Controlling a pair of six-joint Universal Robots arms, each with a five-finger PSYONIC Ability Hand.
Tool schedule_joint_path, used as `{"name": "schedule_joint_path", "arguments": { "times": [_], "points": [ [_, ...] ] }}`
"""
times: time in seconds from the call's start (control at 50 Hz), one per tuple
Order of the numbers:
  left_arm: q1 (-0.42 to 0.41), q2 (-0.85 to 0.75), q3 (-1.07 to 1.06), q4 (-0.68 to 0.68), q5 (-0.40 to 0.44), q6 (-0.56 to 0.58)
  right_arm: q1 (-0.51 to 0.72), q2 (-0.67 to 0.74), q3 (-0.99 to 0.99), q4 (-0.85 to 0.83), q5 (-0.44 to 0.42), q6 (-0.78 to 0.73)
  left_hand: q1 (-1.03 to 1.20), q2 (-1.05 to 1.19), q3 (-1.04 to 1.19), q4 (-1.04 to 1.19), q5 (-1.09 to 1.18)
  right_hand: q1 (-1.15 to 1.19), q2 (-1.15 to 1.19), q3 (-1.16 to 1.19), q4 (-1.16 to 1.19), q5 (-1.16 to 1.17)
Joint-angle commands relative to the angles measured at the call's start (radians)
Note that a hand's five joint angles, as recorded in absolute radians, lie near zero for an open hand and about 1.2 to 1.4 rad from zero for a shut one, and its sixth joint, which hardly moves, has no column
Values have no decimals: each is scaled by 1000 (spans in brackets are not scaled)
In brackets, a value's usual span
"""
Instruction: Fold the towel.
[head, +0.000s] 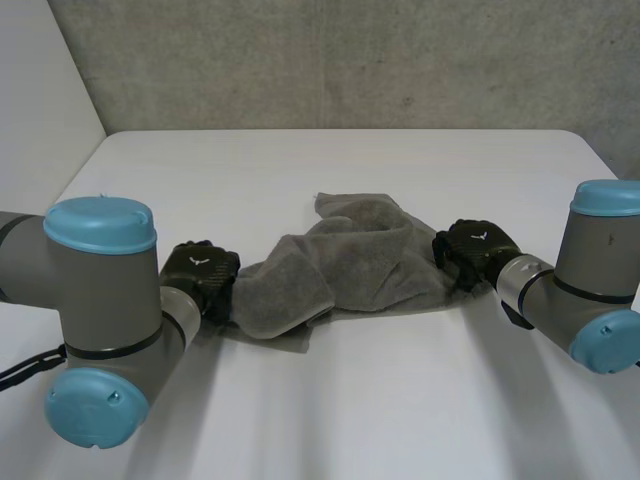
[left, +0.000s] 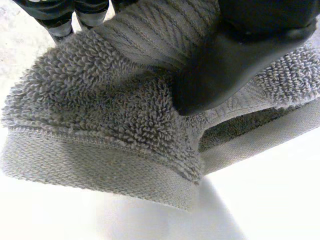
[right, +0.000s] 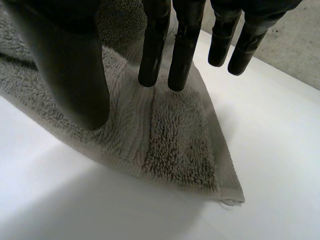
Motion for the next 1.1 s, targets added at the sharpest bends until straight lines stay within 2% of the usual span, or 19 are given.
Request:
{"name": "schedule_joint_path", "arguments": {
  "times": [0.02,0.2,0.24,0.26,0.3,0.34,0.52,0.58,0.62,0.72,0.78,0.84,0.88,0.92,0.94,0.98,1.0,1.04,1.1],
  "points": [
    [5,2,2,5,0,0,-1,20,-19,-2,2,14,16,33,-50,-56,1,-26,-36,-33,-53,-3],
    [6,0,0,6,0,0,3,63,-33,-4,16,16,16,33,-50,-56,1,18,8,-33,-53,41],
    [6,0,2,8,0,0,14,66,-40,-7,15,16,37,54,-50,-56,21,290,279,-33,-53,313],
    [6,0,2,8,0,0,14,66,-40,-7,15,16,37,54,-50,-56,21,291,281,-33,-53,314],
    [6,0,3,8,0,0,16,66,-47,-10,15,16,48,66,-50,-56,33,563,553,-33,-53,586],
    [5,2,5,6,0,0,16,66,-50,-8,13,16,95,112,-50,-56,80,680,669,-33,-53,703],
    [3,28,-6,-4,14,0,-7,8,-39,47,4,13,95,112,-50,-56,80,681,670,-33,-53,704],
    [9,83,-40,-14,31,2,-36,-87,-19,153,-34,-3,95,112,-50,-56,80,681,670,-33,-53,704],
    [20,111,-66,-15,46,3,-85,-167,7,254,-106,-25,95,112,-50,-56,80,681,670,-33,-53,704],
    [84,178,-103,-27,138,47,-122,-215,-10,366,-183,-128,95,112,-50,-56,80,681,670,-33,-53,704],
    [120,172,-60,-23,167,103,-124,-216,-33,394,-179,-176,95,112,-50,-56,80,681,670,-33,-53,704],
    [134,155,-11,-23,173,126,-106,-180,-165,432,-174,-220,95,112,-50,-56,80,681,670,-33,-53,704],
    [146,70,128,-23,173,161,-93,-136,-249,426,-163,-200,95,112,-50,-56,80,681,670,-33,-53,704],
    [148,24,217,-23,170,163,-46,-37,-486,398,-121,-132,95,112,-50,-56,80,681,670,-33,-53,704],
    [152,-11,308,-23,166,163,-46,-37,-487,398,-120,-131,95,112,-50,-56,80,681,670,-33,-53,704],
    [155,-35,394,-21,164,164,-3,11,-742,366,-53,-48,95,112,-50,-56,80,681,670,-33,-53,704],
    [155,-35,394,-21,164,164,-3,11,-743,366,-53,-47,95,112,-50,-56,80,681,670,-33,-53,704],
    [166,-39,538,-12,164,154,7,6,-938,329,19,44,95,112,-50,-56,80,681,670,-33,-53,704],
    [167,-10,610,18,164,138,-3,-47,-1014,268,54,144,95,112,-50,-56,80,681,670,-33,-53,704]
  ]
}}
